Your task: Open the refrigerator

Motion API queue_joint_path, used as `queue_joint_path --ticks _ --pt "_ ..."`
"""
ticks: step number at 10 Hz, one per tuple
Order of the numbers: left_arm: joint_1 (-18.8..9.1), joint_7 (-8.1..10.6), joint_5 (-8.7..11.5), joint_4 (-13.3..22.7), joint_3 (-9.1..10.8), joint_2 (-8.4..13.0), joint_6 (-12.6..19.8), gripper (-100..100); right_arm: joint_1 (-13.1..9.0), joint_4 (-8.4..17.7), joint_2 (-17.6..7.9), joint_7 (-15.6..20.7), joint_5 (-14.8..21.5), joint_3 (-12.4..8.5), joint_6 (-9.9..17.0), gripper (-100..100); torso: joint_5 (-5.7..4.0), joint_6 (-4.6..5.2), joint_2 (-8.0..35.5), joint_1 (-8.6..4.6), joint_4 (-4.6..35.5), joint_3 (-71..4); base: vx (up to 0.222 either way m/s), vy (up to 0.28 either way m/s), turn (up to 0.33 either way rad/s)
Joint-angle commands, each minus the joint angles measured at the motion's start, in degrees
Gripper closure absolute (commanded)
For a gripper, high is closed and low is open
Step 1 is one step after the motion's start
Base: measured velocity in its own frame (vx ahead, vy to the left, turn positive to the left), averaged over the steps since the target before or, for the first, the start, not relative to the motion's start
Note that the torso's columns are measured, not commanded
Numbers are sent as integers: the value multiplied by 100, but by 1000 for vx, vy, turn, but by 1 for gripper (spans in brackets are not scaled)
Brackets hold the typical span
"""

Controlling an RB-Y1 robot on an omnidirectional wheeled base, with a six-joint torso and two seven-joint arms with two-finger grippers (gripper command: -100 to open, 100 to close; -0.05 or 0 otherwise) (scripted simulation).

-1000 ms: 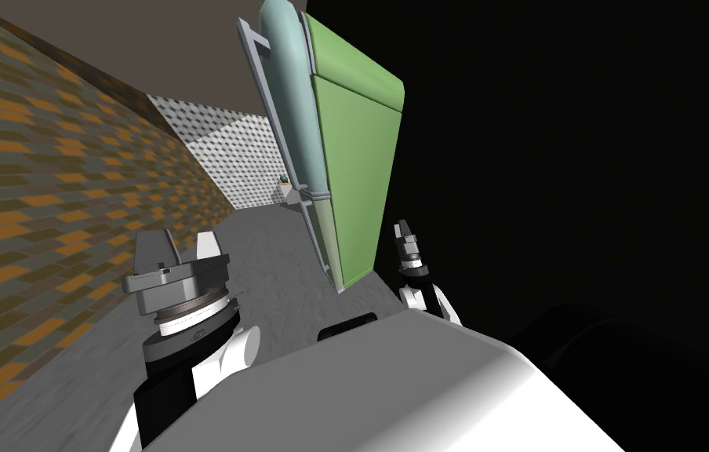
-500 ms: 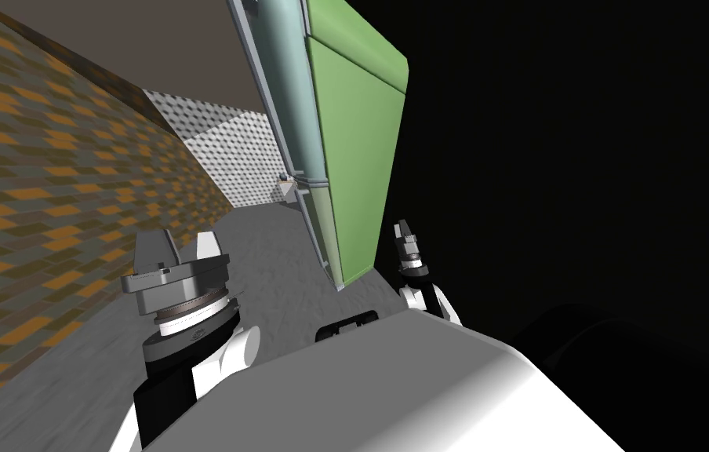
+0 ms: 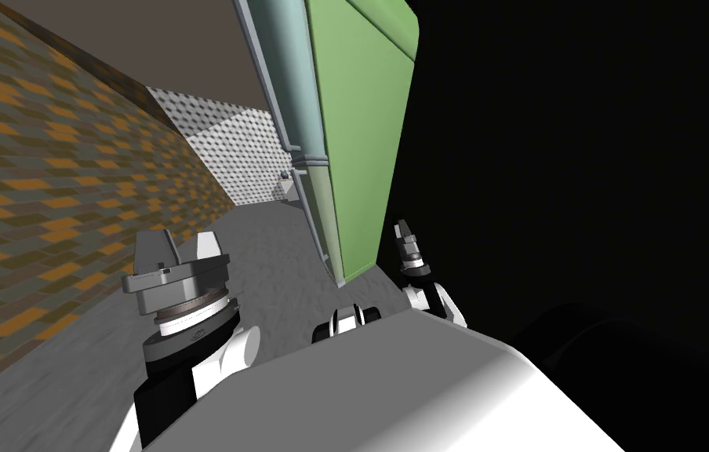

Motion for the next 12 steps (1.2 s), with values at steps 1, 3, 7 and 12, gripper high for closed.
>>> queue_joint_path --ticks 1,3,7,12 --pt "0 0 0 0 0 0 0 0 -38 65 -331 135 255 -274 40 -100 -1 1 14 -5 17 -25 28 84 57" --pt "0 0 0 0 0 0 0 0 -66 116 -600 270 524 -542 80 -100 -3 0 18 -11 22 -32 31 98 63" --pt "0 0 0 0 0 0 0 0 -126 211 -1196 610 1205 -1192 172 -100 -4 1 22 -15 24 -30 37 105 73" --pt "0 0 0 0 0 0 0 0 -200 305 -1836 1002 1949 -1957 273 -100 -5 0 18 -15 23 -33 38 108 63"
